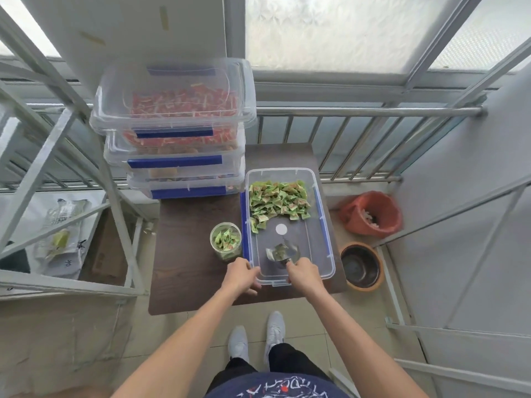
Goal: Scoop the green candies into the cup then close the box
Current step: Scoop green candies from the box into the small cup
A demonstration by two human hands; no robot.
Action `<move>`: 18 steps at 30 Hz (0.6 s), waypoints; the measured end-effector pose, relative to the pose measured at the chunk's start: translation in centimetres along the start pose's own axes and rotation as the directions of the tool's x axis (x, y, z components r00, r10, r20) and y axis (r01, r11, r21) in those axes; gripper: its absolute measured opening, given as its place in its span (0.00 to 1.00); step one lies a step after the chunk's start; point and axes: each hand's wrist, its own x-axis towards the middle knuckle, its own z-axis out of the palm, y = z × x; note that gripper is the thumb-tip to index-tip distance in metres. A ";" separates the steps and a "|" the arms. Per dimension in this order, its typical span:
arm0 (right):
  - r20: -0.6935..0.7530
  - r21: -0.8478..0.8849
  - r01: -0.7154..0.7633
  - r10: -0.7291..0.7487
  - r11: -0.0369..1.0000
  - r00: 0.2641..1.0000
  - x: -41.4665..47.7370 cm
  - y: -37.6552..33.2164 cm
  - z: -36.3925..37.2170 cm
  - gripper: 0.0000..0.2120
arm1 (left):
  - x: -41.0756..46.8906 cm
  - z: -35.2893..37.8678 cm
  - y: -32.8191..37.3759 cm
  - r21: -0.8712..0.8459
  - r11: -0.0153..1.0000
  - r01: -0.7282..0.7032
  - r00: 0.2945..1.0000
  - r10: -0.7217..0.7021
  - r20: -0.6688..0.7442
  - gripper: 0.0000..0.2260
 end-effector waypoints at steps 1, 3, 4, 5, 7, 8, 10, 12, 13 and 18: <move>0.003 0.002 -0.007 0.007 1.000 1.000 0.4 0.2 0.4 0.22 | 0.1 0.1 0.1 0.035 0.999 -0.010 1.000 0.010 0.007 0.10; 0.010 0.005 -0.011 0.011 1.000 1.000 1.2 0.3 0.9 0.23 | 0.4 0.1 0.2 0.070 0.997 -0.024 0.999 0.022 0.036 0.10; 0.015 0.008 -0.011 0.011 1.000 1.000 1.5 0.1 1.0 0.23 | 0.5 0.0 0.2 0.073 0.997 -0.027 0.998 0.023 0.051 0.10; 0.018 0.009 -0.010 0.009 1.000 1.000 2.0 0.0 1.2 0.23 | 0.6 -0.1 0.2 0.076 0.997 -0.024 0.998 0.019 0.065 0.10; 0.025 0.016 -0.006 0.005 1.000 1.000 2.8 -0.4 1.6 0.22 | 0.8 -0.3 0.2 0.074 0.997 -0.014 0.997 0.008 0.082 0.12; 0.037 0.030 -0.005 0.004 1.000 0.999 3.1 -0.6 1.7 0.22 | 0.9 -0.5 0.2 0.065 0.998 -0.009 0.997 0.003 0.083 0.13; 0.053 0.083 -0.003 -0.001 0.997 0.999 3.8 -1.3 2.2 0.21 | 0.9 -0.8 0.2 0.040 0.999 -0.004 0.996 0.001 0.086 0.13; 0.058 0.145 -0.010 0.002 0.989 0.998 4.5 -2.3 2.5 0.19 | 1.0 -1.0 0.1 0.021 1.000 -0.009 0.996 0.007 0.091 0.11; 0.056 0.182 -0.020 0.010 0.983 0.998 5.0 -2.8 2.7 0.18 | 1.0 -1.0 0.0 0.020 1.000 -0.014 0.996 0.012 0.089 0.10; 0.058 0.331 -0.054 0.037 0.942 0.998 7.9 -6.3 3.3 0.19 | 1.1 -0.6 -0.4 0.048 0.998 -0.031 0.999 0.030 0.026 0.10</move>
